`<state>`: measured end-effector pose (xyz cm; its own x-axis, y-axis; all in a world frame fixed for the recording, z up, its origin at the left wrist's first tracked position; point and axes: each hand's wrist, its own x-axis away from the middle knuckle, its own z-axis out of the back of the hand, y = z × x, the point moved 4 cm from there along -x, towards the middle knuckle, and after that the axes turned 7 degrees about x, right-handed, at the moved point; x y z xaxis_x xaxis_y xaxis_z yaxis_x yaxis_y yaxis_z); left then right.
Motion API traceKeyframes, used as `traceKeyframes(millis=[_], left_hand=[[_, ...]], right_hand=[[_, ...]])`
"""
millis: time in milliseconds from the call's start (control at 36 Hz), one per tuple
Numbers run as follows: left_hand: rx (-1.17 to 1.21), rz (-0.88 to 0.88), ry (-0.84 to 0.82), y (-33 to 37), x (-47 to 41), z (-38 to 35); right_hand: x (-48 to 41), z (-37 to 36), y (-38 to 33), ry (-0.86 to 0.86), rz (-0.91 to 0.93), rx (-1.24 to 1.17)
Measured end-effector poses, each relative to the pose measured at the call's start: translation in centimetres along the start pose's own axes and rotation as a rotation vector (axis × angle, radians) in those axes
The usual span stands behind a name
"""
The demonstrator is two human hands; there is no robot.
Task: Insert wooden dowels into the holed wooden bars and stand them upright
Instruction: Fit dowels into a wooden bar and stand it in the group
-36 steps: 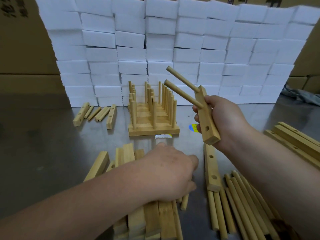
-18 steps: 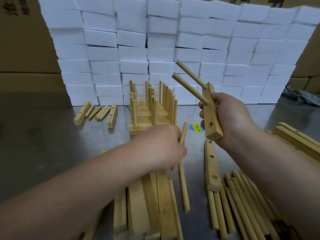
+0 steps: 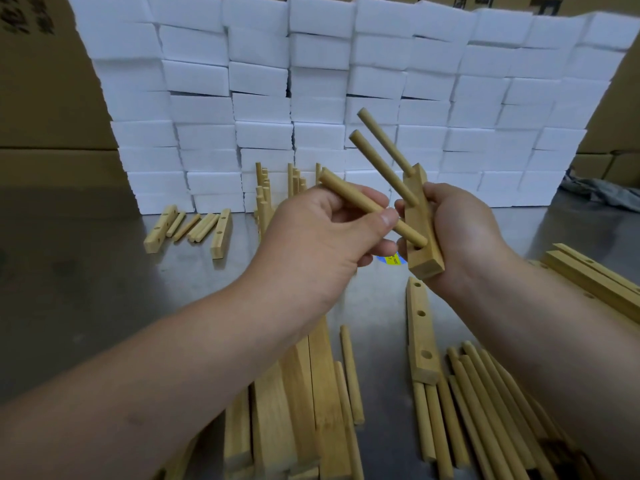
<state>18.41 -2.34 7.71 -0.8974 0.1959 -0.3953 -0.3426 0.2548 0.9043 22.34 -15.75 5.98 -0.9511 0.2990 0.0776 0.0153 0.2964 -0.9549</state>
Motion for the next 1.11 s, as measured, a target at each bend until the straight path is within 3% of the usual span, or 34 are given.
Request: traceKeyframes(millis=[417,889,1000,1111], left_hand=[[-0.1,-0.057,-0.016,-0.1,0.2,0.1],[-0.288,0.022,-0.003,-0.7,0.2,0.5],[-0.382,0.04,-0.051,-0.6,0.3,0.2],[-0.519,0.166,-0.171,-1.1,0.4,0.0]], right_hand=[[0.5,-0.4,-0.2,-0.01,0.002,-0.051],[1.0,-0.2,-0.1,0.075,0.046,-0.018],[0.9,-0.2,-0.4,0.1,0.081,0.012],[0.8,0.0,-0.5,0.134,0.122,0.092]])
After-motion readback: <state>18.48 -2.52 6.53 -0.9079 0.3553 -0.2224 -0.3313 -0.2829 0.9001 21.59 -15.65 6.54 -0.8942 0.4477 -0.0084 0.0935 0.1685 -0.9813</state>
